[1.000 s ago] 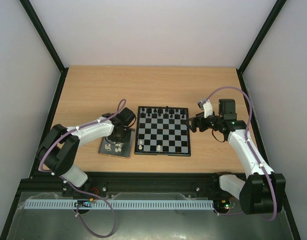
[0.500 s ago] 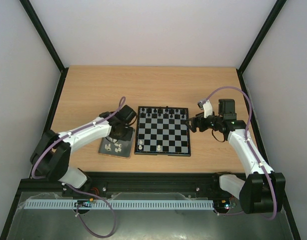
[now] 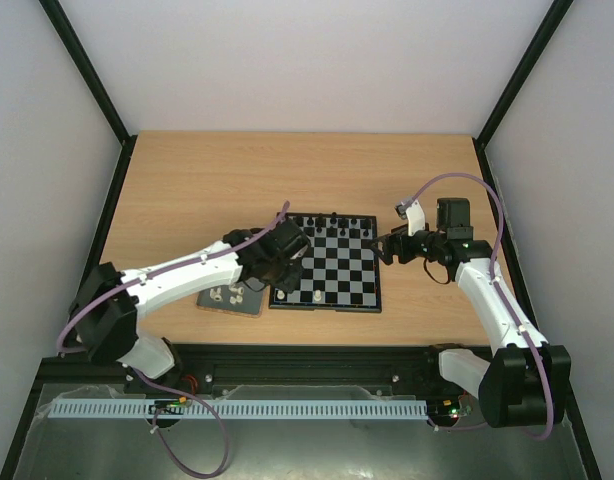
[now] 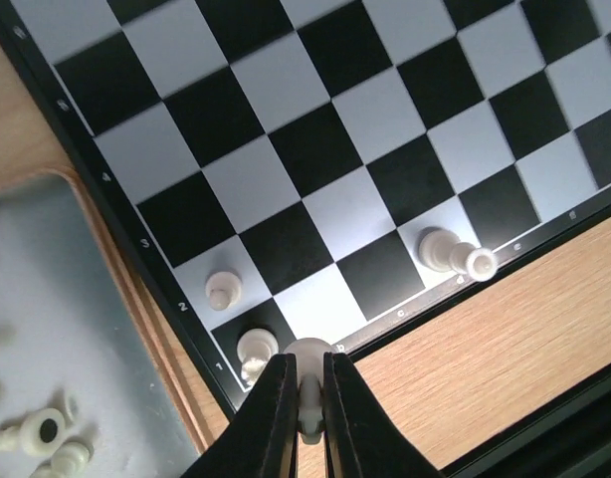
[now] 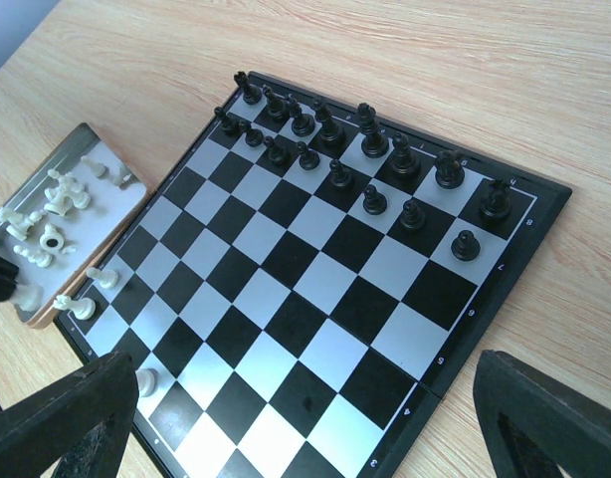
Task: Set up the chess pieces on the board
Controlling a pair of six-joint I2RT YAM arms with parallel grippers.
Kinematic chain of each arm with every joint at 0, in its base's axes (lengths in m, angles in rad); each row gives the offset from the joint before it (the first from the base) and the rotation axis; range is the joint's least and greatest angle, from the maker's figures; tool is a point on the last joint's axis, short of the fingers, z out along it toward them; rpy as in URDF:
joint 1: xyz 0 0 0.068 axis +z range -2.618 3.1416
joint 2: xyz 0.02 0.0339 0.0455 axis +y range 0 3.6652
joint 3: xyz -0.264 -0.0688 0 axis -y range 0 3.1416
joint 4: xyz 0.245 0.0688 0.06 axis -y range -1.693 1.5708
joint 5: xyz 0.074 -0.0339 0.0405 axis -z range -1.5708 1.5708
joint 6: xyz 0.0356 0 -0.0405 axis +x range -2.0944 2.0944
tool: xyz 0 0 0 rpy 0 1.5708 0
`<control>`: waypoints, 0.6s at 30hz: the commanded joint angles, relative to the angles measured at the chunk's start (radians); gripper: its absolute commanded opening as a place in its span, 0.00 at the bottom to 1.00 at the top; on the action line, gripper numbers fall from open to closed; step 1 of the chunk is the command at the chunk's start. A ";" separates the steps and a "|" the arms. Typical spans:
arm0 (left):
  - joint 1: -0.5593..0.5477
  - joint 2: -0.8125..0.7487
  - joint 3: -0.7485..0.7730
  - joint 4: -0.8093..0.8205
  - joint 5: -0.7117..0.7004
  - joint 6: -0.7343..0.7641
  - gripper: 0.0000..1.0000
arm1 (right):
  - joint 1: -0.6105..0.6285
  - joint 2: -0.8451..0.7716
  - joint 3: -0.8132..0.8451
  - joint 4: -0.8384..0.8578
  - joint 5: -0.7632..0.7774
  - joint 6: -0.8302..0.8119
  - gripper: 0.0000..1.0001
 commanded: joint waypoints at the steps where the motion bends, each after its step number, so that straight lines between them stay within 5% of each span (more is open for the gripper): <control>1: -0.028 0.062 0.010 -0.032 0.000 0.003 0.02 | -0.001 -0.003 0.012 -0.032 -0.003 -0.015 0.93; 18: -0.086 0.185 0.001 0.013 -0.049 -0.021 0.03 | -0.001 -0.007 0.012 -0.036 -0.005 -0.017 0.93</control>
